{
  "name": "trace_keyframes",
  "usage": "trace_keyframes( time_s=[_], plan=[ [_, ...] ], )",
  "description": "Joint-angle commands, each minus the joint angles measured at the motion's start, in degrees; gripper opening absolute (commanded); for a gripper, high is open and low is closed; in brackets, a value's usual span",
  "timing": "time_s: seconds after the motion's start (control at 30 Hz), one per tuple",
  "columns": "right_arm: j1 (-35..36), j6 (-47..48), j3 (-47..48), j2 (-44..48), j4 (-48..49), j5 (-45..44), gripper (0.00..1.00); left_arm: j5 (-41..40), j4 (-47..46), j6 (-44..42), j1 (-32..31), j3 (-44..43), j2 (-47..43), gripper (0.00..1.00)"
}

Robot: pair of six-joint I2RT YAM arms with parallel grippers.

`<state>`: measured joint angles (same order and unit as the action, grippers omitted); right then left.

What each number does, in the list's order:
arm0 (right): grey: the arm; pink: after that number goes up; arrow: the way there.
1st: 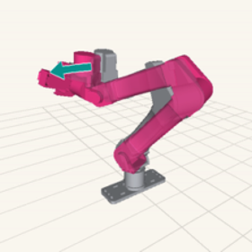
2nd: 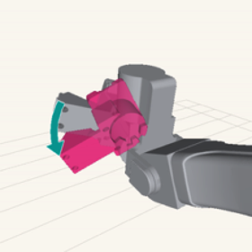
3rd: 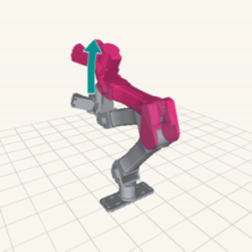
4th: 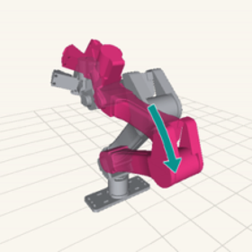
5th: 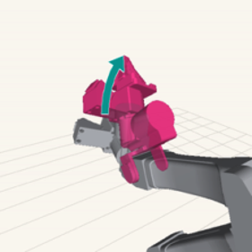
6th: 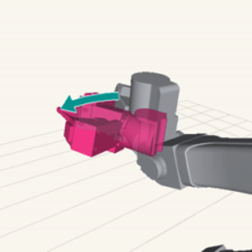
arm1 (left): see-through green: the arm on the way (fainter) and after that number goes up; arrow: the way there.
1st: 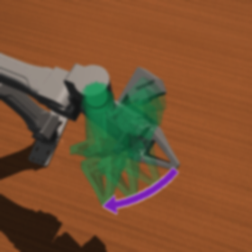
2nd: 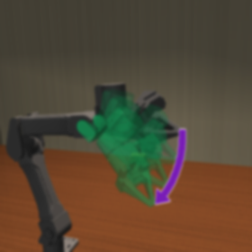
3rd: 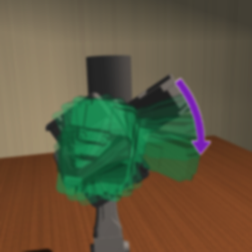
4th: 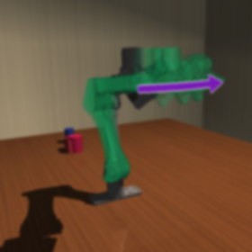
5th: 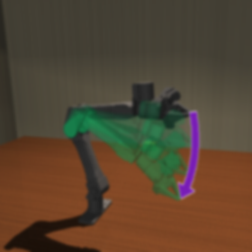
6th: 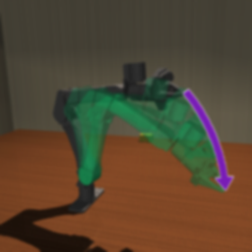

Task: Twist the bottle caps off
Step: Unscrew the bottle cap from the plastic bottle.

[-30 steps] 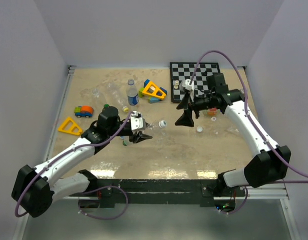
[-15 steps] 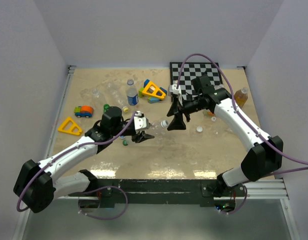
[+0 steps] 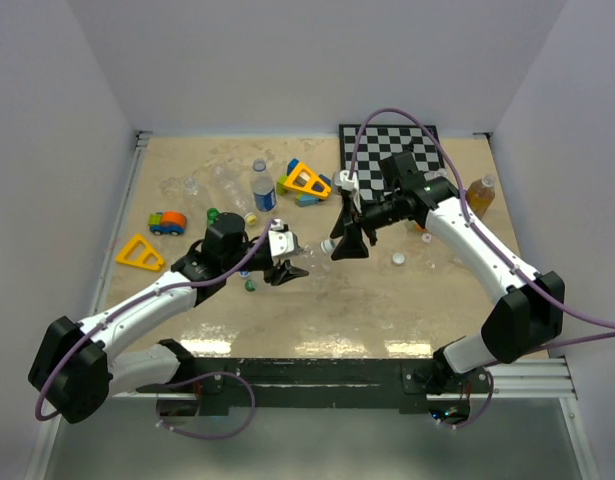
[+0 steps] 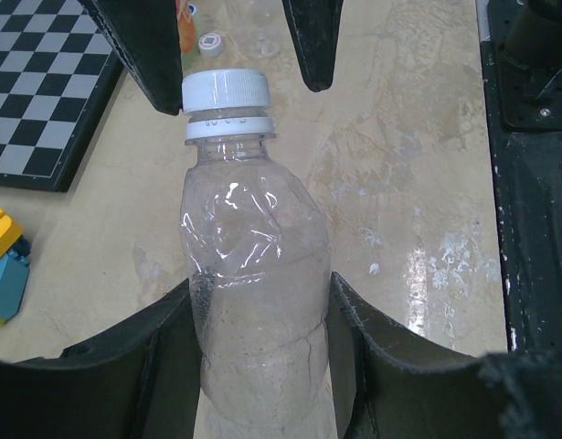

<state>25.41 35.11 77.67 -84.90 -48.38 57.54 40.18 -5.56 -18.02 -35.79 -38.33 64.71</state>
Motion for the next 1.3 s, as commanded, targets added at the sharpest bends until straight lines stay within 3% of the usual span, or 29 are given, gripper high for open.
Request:
trace_keyframes(
  time_s=[0.0, 0.13, 0.3, 0.4, 0.5, 0.53, 0.7, 0.77, 0.9, 0.97, 1.07, 1.1, 1.2, 1.27],
  plan=[
    [0.69, -0.92, 2.22, 0.44, 1.01, 0.03, 0.62, 0.25, -3.14, 1.41, -0.33, -1.66, 0.33, 0.00],
    [1.05, -1.10, 2.22, 0.09, 1.18, -0.06, 0.51, 0.33, -2.87, 1.94, -0.33, -2.02, 0.68, 0.00],
    [1.57, 0.82, 2.40, 0.00, 0.40, -1.37, 0.17, 2.08, -2.61, 2.90, -0.42, -2.63, 0.86, 0.00],
    [1.75, 8.27, 3.71, -0.35, -4.24, -3.13, 0.02, 8.22, -0.95, 1.07, -0.16, -2.89, 0.95, 0.00],
    [1.75, 25.66, 6.52, -1.14, -16.97, -4.01, 0.00, 13.41, 2.13, -0.78, -0.07, -3.77, 1.65, 0.00],
    [1.75, 36.58, 7.05, -1.23, -21.36, -4.45, 0.00, 15.08, 2.66, -0.79, -0.16, -3.95, 2.08, 0.00],
    [1.84, 62.75, 1.10, 4.91, -20.71, -9.80, 0.00, 22.39, 4.15, -0.35, -0.07, -4.83, 4.72, 0.00],
    [1.84, 65.09, -1.47, 8.52, -13.95, -11.04, 0.00, 21.78, 4.95, -0.35, -0.07, -5.00, 4.99, 0.00],
    [1.84, 61.67, -0.85, 8.09, -14.03, -8.68, 0.00, 19.15, 5.39, -1.05, -0.07, -5.00, 4.99, 0.00],
    [1.84, 56.59, -1.73, 8.87, -12.36, -7.10, 0.11, 17.74, 5.30, -0.96, -0.16, -5.00, 4.90, 0.00],
    [1.84, 40.97, -3.13, 11.68, -4.73, -7.70, 0.53, 15.02, 5.30, -0.96, -0.16, -5.00, 4.64, 0.00],
    [1.84, 36.48, -3.22, 12.73, -2.44, -8.23, 0.63, 14.23, 5.30, -1.05, -0.24, -5.00, 4.46, 0.00],
    [1.84, 26.96, -2.44, 15.02, -0.13, -10.77, 0.79, 11.24, 5.47, -1.49, -0.51, -4.92, 3.59, 0.00],
    [1.75, 19.76, -1.47, 16.08, 0.39, -13.06, 0.81, 9.48, 5.47, -1.75, -0.60, -4.74, 2.80, 0.00]
  ],
)
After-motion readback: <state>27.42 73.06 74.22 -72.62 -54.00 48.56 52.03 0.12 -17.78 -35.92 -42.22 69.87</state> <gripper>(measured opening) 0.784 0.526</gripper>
